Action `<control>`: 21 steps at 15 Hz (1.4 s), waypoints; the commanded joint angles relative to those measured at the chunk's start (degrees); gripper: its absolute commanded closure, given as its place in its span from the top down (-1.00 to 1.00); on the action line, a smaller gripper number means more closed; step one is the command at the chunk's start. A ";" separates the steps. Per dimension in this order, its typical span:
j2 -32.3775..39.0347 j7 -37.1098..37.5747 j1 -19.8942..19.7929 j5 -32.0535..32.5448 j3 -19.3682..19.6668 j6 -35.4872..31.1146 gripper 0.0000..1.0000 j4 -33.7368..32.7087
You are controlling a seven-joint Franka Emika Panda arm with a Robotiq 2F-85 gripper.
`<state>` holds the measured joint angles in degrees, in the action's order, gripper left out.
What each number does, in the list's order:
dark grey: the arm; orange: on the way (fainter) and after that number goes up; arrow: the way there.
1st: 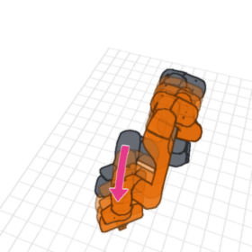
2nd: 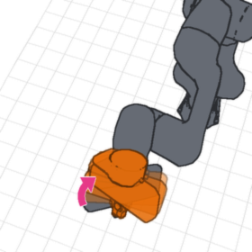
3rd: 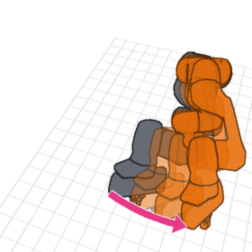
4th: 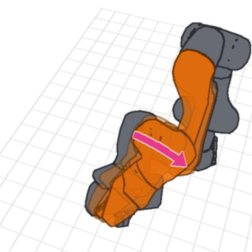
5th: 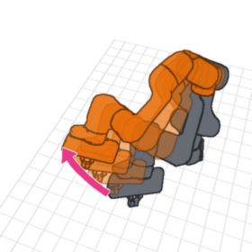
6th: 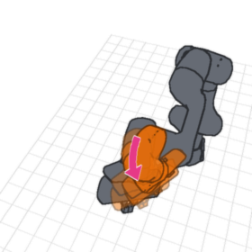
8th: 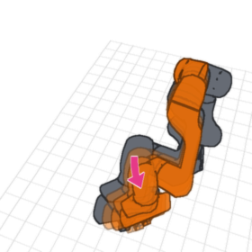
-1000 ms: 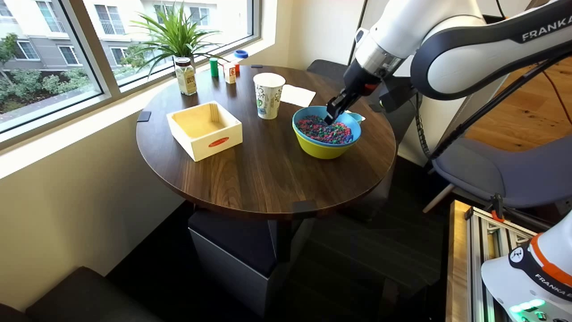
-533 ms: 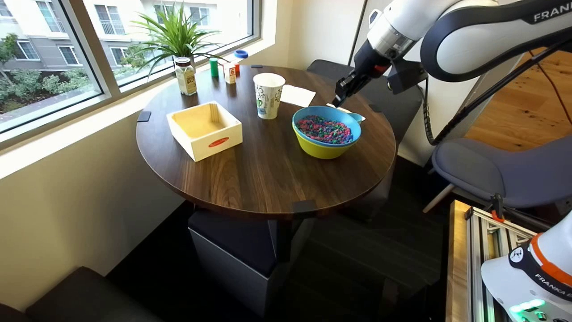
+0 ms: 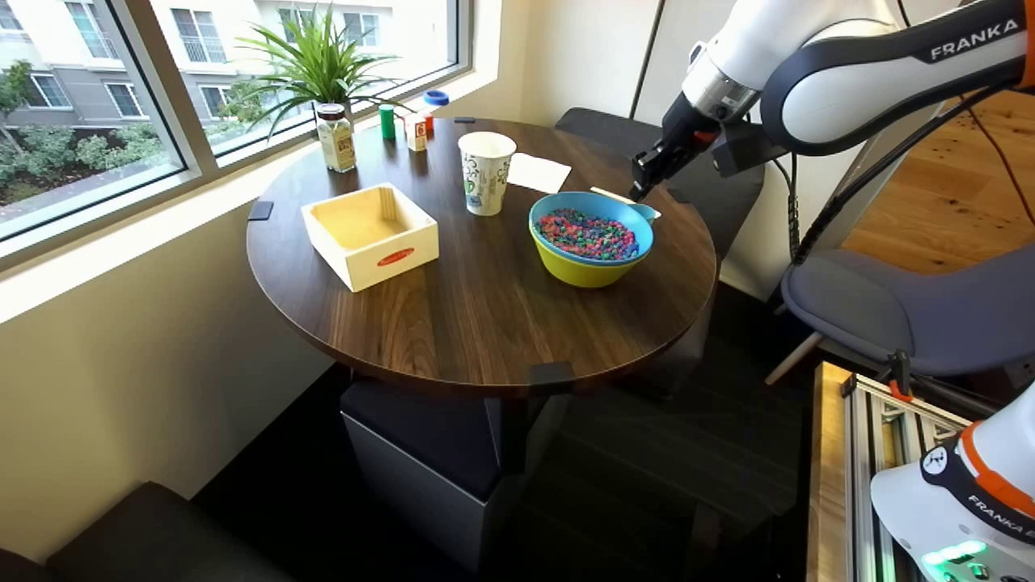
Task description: Put some cereal in the blue measuring spoon then place the cereal back in the blue bowl using the measuring spoon
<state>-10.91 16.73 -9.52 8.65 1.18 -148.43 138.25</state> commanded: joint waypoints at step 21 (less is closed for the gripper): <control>0.55 2.94 -1.18 5.67 1.15 -5.06 1.00 -1.84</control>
<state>-9.37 17.69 -10.33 11.72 2.87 -152.04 137.26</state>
